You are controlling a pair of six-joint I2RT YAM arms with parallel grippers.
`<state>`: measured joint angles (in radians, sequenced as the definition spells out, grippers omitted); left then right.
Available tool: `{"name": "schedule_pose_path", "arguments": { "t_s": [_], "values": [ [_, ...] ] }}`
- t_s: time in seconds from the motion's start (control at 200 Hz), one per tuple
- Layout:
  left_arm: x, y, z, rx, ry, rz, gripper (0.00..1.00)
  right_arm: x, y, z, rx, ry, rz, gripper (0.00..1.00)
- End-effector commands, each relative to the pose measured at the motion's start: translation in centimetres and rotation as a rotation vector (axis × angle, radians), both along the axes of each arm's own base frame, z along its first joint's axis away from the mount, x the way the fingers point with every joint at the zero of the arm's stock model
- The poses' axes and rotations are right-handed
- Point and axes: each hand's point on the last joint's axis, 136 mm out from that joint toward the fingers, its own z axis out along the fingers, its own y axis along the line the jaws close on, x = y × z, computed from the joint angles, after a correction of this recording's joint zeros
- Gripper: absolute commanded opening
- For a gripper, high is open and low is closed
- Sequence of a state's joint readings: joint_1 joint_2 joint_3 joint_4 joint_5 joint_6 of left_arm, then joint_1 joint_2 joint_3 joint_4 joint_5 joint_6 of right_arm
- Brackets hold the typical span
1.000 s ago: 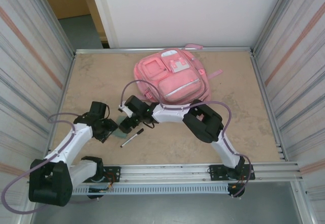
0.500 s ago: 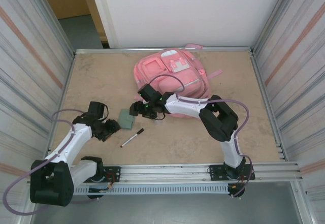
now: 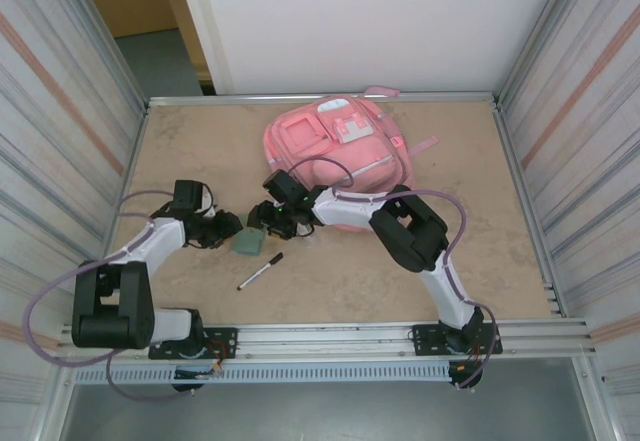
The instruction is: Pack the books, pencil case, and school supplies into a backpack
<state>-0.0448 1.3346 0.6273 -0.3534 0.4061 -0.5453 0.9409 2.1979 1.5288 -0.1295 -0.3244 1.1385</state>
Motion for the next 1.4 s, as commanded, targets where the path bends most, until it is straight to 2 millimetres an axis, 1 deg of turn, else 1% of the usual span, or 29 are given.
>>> {"name": "schedule_pose_path", "arguments": {
  "t_s": [0.0,0.236,0.316,0.456,0.601,0.687,0.767,0.862,0.927,1.017,1.087,1.132,1.153,1.193,1.233,1.243,1.278,1.318,1.398],
  "values": [
    [0.4,-1.0,0.3,-0.06,-0.022,-0.041,0.24,-0.6,1.2,-1.0,0.057,0.039,0.03,0.54],
    [-1.2,-1.1,-0.1,-0.082,-0.003,-0.011,0.14,-1.0,2.6,1.1,0.198,0.075,0.047,0.47],
    [-1.7,-1.1,-0.4,-0.094,0.007,0.004,0.11,-1.3,3.0,1.5,0.237,0.089,0.056,0.46],
    [-2.1,-1.2,-1.3,-0.127,0.039,0.039,0.04,-1.4,3.2,1.2,0.251,0.097,0.044,0.46],
    [-2.0,-2.0,-1.5,-0.191,0.043,0.048,0.01,-1.7,3.7,0.3,0.254,0.106,0.051,0.45],
    [-2.0,-2.0,-1.4,-0.193,0.043,0.051,0.0,-2.0,3.8,-0.4,0.242,0.109,0.054,0.37],
    [-1.8,-2.0,-1.3,-0.197,0.039,0.053,0.0,-2.3,3.3,-1.2,0.21,0.111,0.058,0.33],
    [-1.7,-2.0,-0.8,-0.204,0.027,0.055,0.0,-2.4,2.7,-1.4,0.196,0.095,0.066,0.24],
    [-1.7,-1.9,-0.4,-0.205,0.019,0.059,0.0,-2.2,2.2,-0.9,0.196,0.078,0.067,0.18],
    [-1.5,-1.6,0.9,-0.198,-0.014,0.06,0.0,-1.8,1.5,0.2,0.2,0.05,0.066,0.15],
    [-1.3,-1.4,2.5,-0.181,-0.055,0.055,0.04,-1.5,0.9,1.5,0.208,0.028,0.073,0.13],
    [-1.2,-1.2,3.8,-0.168,-0.089,0.051,0.06,-1.5,0.5,2.5,0.219,0.02,0.069,0.12],
    [-1.1,-1.1,4.4,-0.162,-0.106,0.051,0.08,-1.4,0.2,3.1,0.224,-0.011,0.09,0.12],
    [-1.0,-0.9,5.5,-0.146,-0.136,0.055,0.1,-1.4,-0.2,3.7,0.23,-0.022,0.095,0.11],
    [-0.8,-0.7,6.9,-0.137,-0.176,0.054,0.11,-1.3,-0.9,4.3,0.232,-0.031,0.093,0.11],
    [-0.8,-0.7,7.2,-0.135,-0.185,0.055,0.11,-1.3,-1.0,4.8,0.238,-0.037,0.091,0.1],
    [-0.6,-0.6,8.3,-0.132,-0.22,0.051,0.12,-1.3,-1.6,5.4,0.242,-0.044,0.089,0.1],
    [-0.4,-0.8,9.6,-0.139,-0.257,0.036,0.15,-1.3,-2.5,6.4,0.245,-0.057,0.085,0.09],
    [0.3,-1.9,12.6,-0.146,-0.353,-0.034,0.22,-1.4,-4.6,8.0,0.232,-0.079,0.075,0.08]
  ]
}}
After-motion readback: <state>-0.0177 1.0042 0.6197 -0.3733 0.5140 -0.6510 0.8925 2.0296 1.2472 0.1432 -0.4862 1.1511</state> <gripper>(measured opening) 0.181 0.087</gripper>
